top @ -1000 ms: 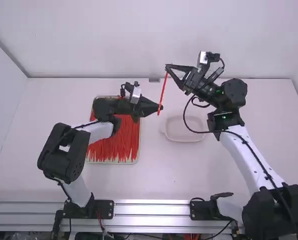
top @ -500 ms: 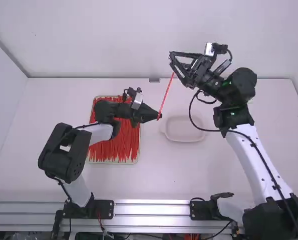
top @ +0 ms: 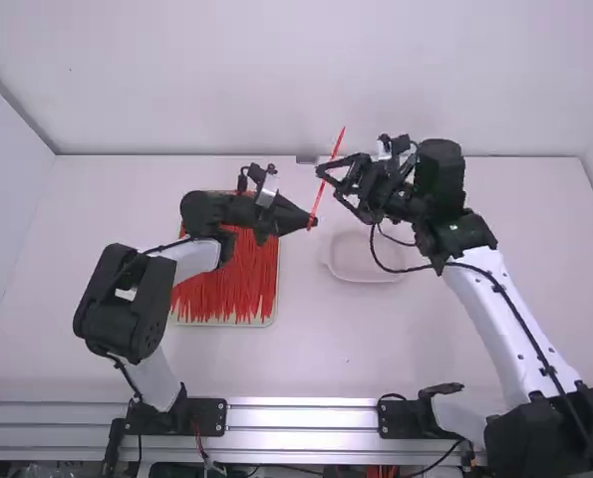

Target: Fasten the cable tie

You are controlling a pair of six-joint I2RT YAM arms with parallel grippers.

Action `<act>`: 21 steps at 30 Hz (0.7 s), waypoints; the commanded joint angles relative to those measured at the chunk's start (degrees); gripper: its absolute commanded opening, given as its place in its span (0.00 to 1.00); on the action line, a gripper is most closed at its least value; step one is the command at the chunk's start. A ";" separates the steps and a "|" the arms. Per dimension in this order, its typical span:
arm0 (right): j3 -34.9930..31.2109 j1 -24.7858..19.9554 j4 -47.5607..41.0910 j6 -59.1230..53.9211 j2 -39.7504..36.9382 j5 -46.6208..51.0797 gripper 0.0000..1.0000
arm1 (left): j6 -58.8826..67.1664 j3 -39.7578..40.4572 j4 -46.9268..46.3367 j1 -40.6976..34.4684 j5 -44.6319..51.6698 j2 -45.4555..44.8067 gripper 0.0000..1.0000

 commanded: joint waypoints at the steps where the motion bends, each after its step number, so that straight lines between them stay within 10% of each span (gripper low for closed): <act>1: 0.68 1.46 -1.68 -3.80 -0.09 3.58 0.91 | -0.20 1.22 0.44 0.11 1.25 0.17 0.02; 6: 0.68 3.61 -3.56 -5.07 -0.09 3.87 0.89 | 0.20 1.20 0.61 0.09 2.43 0.17 0.02; 21: 0.68 4.98 -3.93 -6.49 -0.09 2.97 0.34 | -0.17 1.14 0.48 0.50 1.90 0.17 0.02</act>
